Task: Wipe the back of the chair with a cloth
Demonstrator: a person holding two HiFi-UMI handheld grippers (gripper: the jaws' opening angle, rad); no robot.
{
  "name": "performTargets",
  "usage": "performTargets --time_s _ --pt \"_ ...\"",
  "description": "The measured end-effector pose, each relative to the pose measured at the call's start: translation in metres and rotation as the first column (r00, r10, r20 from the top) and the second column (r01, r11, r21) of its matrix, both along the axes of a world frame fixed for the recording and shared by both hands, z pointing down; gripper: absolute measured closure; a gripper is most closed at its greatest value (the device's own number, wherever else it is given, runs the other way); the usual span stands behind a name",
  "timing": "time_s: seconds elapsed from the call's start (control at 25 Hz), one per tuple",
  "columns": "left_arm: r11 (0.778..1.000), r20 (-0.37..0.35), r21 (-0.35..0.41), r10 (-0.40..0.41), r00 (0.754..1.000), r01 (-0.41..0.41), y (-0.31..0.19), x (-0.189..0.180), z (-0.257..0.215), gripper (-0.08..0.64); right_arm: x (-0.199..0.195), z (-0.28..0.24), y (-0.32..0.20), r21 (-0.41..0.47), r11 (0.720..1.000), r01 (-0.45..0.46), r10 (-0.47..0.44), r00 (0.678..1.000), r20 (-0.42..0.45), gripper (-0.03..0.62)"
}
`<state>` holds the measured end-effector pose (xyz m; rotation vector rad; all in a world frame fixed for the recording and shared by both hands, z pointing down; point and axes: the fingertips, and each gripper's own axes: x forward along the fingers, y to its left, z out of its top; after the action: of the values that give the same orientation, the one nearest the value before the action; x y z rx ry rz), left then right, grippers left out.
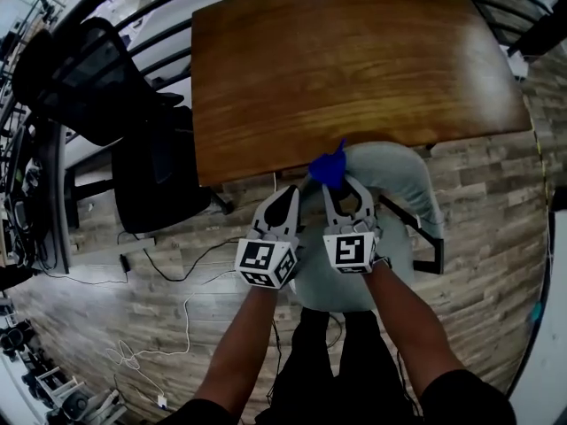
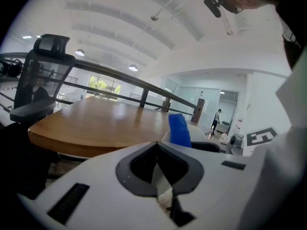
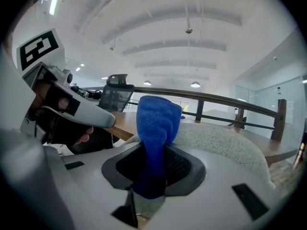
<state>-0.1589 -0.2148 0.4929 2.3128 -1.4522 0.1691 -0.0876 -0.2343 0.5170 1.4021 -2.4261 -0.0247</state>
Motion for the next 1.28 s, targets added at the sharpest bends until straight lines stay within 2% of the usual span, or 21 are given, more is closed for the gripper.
performTargets --time_s 0.12,0.32,0.44,1.0,1.28 --pt "1.0 -0.017 0.003 0.004 1.0 -0.004 -0.004 0.01 -0.005 0.561 0.013 -0.003 -0.007 0.019 0.999 -0.032 0.032 0.999 0.02 0.476" --pt "0.999 0.015 0.022 0.04 0.999 -0.04 -0.004 0.032 -0.004 0.561 0.045 0.001 -0.015 0.028 0.99 -0.136 0.134 0.988 0.071 0.476" --pt "0.997 0.024 0.036 0.065 0.998 -0.066 -0.004 0.048 0.001 0.561 0.068 0.003 -0.021 0.045 0.983 -0.179 0.176 0.982 0.07 0.476" --pt "0.987 0.061 0.058 0.146 0.987 -0.149 -0.003 0.112 0.017 0.561 0.146 0.01 -0.021 0.047 0.95 -0.309 0.306 0.95 0.056 0.476" --pt "0.979 0.049 0.041 0.2 0.979 -0.202 0.008 0.134 0.022 0.561 0.175 0.009 -0.017 0.055 0.939 -0.341 0.336 0.939 0.074 0.476"
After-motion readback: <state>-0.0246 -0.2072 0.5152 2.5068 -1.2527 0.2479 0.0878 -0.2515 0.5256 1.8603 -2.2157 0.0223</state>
